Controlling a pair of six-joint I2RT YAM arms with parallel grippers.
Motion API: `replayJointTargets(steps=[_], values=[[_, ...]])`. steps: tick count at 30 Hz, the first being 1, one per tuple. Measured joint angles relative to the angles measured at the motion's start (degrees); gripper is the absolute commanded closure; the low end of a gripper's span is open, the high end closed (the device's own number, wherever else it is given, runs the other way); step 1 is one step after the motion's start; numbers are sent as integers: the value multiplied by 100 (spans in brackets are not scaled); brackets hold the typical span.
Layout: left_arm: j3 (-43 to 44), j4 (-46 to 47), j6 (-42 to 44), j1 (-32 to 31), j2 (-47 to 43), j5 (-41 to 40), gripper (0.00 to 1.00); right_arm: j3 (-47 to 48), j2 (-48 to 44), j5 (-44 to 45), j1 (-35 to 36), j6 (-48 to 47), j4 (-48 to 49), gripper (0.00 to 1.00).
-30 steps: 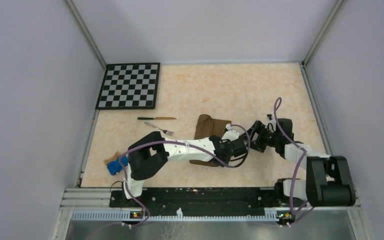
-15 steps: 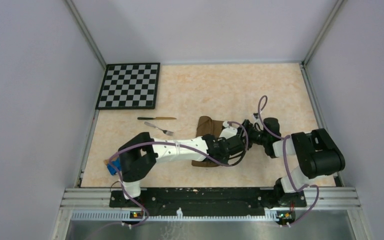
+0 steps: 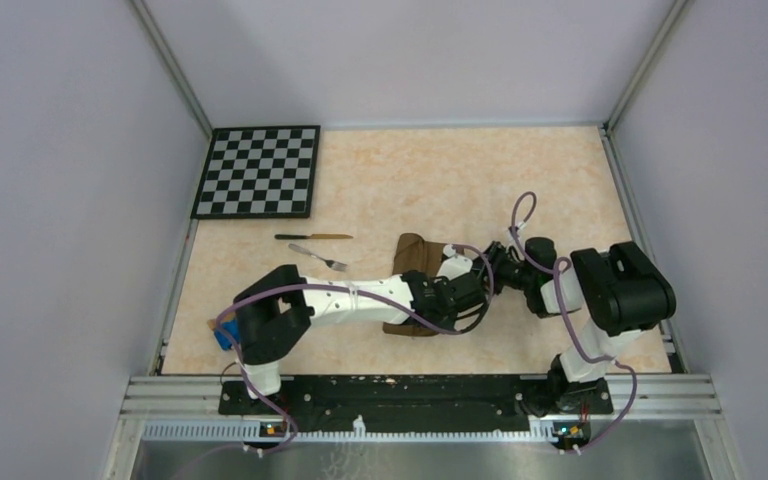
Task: Fold the napkin into a case and place the utensils inside
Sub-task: Pass from the left arm to the right
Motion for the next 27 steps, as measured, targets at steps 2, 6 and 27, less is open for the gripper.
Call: replayJointTargets(steps=[2, 6, 27], values=[[-31, 17, -2, 0, -11, 11, 100, 7, 61, 2, 0, 11, 76, 61], [-35, 59, 0, 0, -31, 26, 100, 83, 203, 33, 0, 15, 138, 67], [-1502, 2490, 275, 2223, -2275, 2306, 80, 273, 286, -79, 0, -636, -81, 100]])
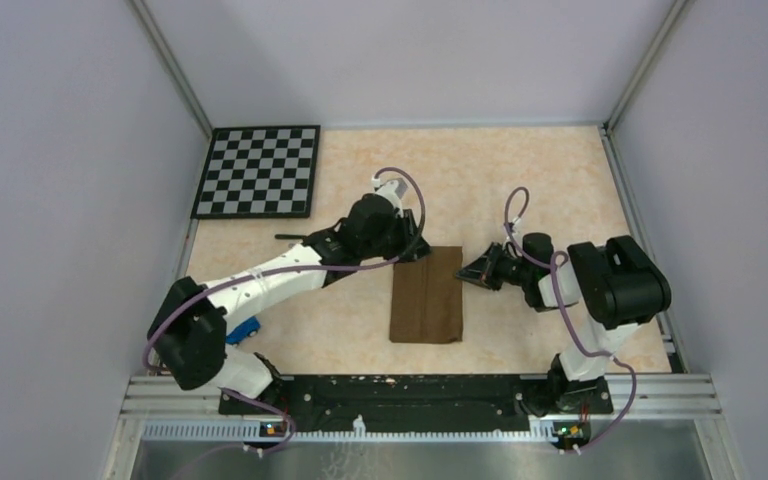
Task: Fold the napkin into a case and place the utensils inside
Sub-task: Pass from the left arm to the right, then fold the 2/3-rectangle-folded napkin at the center of the board.
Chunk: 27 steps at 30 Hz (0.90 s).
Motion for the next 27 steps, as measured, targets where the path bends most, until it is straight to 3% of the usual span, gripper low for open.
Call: replayJointTargets(steps=[3, 6, 11, 19, 27], values=[[-138, 603, 17, 590, 267, 348, 93, 68, -33, -4, 0, -146, -238, 100], [-138, 955, 63, 798, 807, 595, 100, 192, -153, -9, 0, -334, -610, 100], [-142, 1126, 74, 879, 1615, 651, 100, 442, -455, 15, 0, -656, -1198, 100], [-420, 1661, 31, 922, 1985, 529, 100, 756, -605, 195, 59, -1064, -1991, 100], [-621, 2319, -310, 973, 2389, 640, 100, 1296, -990, 645, 680, -1158, -2763, 100]])
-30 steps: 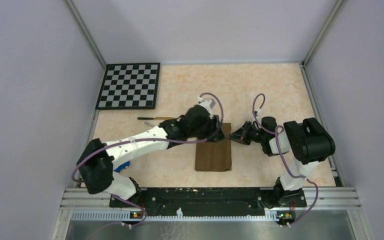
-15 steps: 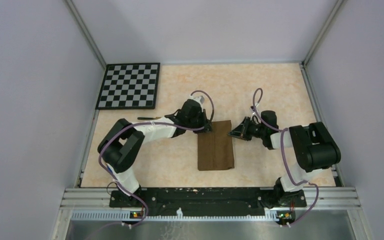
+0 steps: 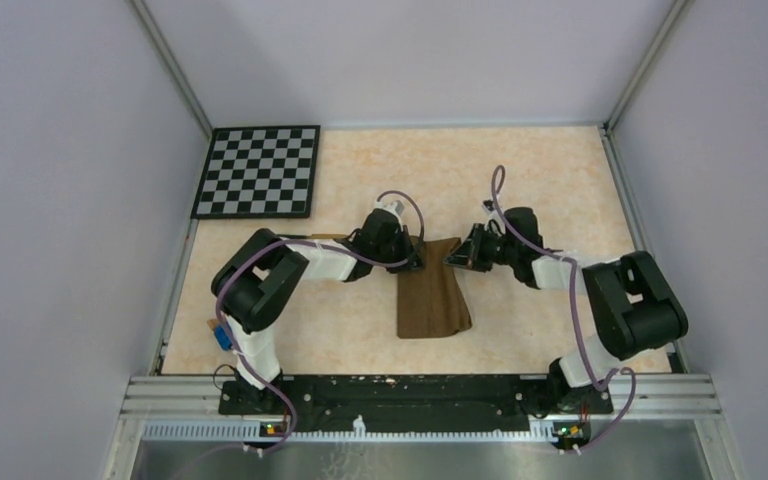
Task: Fold the napkin into a case and place the utensils inside
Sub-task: Fold the 2/3-rectangle-folded napkin at the center of the board.
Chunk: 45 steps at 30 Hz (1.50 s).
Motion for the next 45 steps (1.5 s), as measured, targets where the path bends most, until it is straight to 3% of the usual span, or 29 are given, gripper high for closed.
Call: replayJointTargets(steps=[6, 15, 21, 28, 34, 45], values=[[-92, 306, -122, 0, 59, 33, 100, 20, -109, 243, 560, 872, 382, 100], [-223, 540, -109, 0, 35, 42, 99, -634, 688, 804, 1034, 2966, 2601, 100], [-352, -105, 72, 11, -461, 105, 81, -664, 691, 1016, 1038, 3246, 2916, 100], [-376, -868, 87, 105, -1287, 227, 73, -669, 691, 1088, 1040, 3241, 2927, 100], [-688, -1110, 87, 304, -1904, 35, 80, -667, 691, 1113, 1045, 3176, 2802, 100], [-841, -1220, 103, 363, -1167, -90, 98, -437, 699, 1255, 1261, 3084, 2540, 100]])
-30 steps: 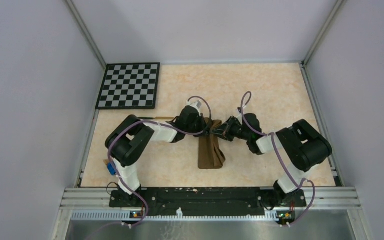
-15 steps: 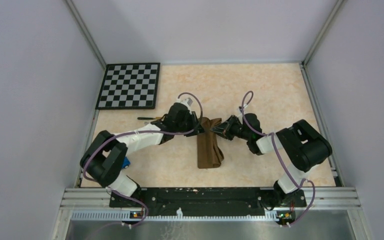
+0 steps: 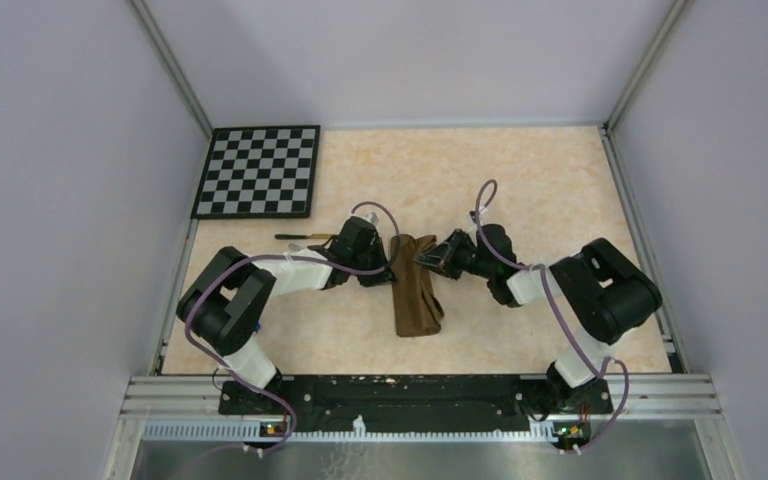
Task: Fold the napkin into a case and place the utensils inside
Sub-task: Fold the 2/3-rectangle-folded napkin at the center of the board.
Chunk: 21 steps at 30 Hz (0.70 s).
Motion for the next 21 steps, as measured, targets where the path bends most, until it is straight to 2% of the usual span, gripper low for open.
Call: replayJointTargets(steps=[12, 21], values=[[-28, 175, -20, -66, 48, -24, 100, 505, 592, 234, 538, 9, -31, 100], [-72, 256, -7, -68, 48, -44, 100, 682, 914, 391, 656, -9, -79, 100]])
